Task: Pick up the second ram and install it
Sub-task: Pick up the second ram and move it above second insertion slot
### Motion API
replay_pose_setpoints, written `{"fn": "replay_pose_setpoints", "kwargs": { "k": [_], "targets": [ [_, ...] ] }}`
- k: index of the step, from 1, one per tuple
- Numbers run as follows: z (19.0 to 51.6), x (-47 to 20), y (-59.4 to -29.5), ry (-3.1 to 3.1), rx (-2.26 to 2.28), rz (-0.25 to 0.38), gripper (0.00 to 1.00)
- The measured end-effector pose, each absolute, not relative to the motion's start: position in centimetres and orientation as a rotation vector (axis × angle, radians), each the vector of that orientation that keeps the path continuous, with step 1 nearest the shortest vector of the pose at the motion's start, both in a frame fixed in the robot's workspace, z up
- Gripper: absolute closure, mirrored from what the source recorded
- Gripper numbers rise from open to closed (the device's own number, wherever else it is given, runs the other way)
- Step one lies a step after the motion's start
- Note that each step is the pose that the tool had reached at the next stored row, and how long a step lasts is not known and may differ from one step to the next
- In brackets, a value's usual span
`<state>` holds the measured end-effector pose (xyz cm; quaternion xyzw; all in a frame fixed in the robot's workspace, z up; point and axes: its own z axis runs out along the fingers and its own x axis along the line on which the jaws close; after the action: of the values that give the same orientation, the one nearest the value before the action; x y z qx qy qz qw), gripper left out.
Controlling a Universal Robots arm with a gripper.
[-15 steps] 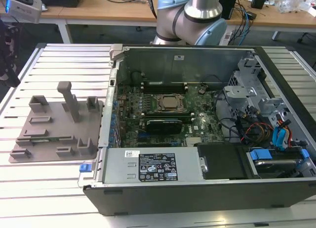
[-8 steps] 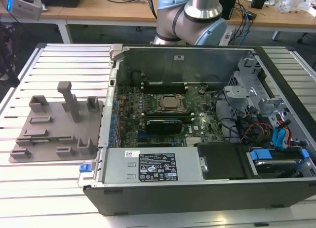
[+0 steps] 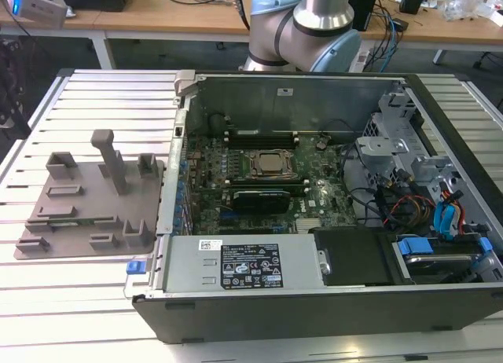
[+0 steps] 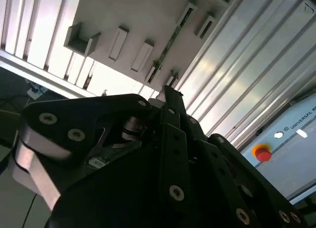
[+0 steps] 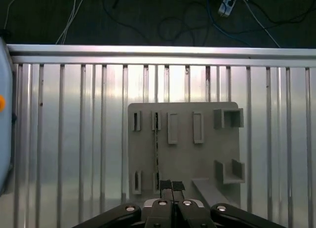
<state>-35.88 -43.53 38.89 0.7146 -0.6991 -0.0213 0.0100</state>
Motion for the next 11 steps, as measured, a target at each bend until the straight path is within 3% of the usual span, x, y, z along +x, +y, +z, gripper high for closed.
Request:
{"fn": "replay_pose_setpoints", "kwargs": {
  "k": [11],
  "targets": [
    [38.89, -35.88, -43.53, -2.031, 2.366, -0.064, 0.9]
  ]
}}
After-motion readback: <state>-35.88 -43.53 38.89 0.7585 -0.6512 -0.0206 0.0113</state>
